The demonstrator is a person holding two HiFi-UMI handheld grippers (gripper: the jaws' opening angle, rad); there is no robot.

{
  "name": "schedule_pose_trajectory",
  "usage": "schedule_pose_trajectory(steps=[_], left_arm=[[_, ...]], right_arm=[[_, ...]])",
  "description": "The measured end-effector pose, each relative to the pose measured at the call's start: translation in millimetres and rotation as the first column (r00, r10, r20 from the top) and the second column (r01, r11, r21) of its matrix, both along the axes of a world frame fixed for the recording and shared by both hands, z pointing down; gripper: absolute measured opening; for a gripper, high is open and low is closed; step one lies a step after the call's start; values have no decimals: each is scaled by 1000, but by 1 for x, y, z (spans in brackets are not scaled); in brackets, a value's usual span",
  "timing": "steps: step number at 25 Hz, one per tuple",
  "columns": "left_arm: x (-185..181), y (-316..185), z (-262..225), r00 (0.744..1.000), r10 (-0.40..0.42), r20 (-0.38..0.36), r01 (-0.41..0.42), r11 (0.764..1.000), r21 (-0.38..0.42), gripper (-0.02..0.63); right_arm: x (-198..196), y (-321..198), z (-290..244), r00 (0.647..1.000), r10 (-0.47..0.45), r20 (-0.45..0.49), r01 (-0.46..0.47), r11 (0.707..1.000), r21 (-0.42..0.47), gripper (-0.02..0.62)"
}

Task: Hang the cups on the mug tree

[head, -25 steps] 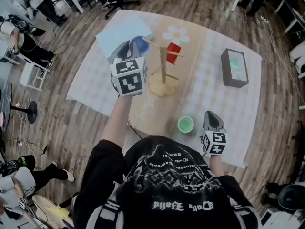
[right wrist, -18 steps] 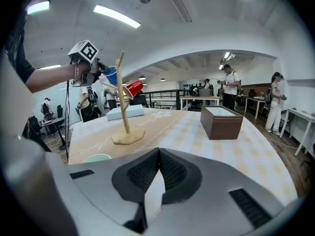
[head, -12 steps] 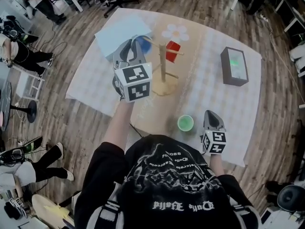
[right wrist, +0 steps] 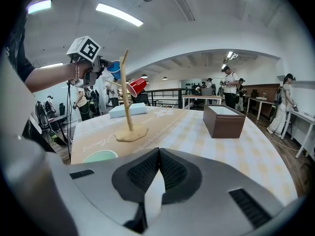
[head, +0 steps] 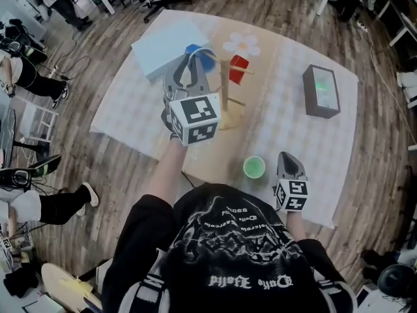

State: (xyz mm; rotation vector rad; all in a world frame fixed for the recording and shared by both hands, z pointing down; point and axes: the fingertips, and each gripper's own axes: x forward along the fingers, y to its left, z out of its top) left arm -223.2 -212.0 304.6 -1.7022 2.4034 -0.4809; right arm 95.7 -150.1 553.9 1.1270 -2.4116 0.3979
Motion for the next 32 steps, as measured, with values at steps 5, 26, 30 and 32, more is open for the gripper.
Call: schedule_pose_trajectory(steps=[5, 26, 30, 32], left_arm=[[6, 2, 3, 1000, 22, -6, -22, 1000, 13, 48], [36, 14, 16, 984, 167, -67, -163, 984, 68, 84], [39, 16, 20, 978, 185, -95, -179, 981, 68, 86], [41, 18, 23, 969, 209, -128, -201, 977, 77, 86]], right_arm=[[-2, 3, 0, 1000, -6, 1, 6, 1000, -8, 9], [-14, 21, 11, 995, -89, 52, 94, 988, -121, 9], [-11, 19, 8, 996, -60, 72, 69, 990, -122, 11], [-10, 19, 7, 995, -46, 93, 58, 989, -133, 11]])
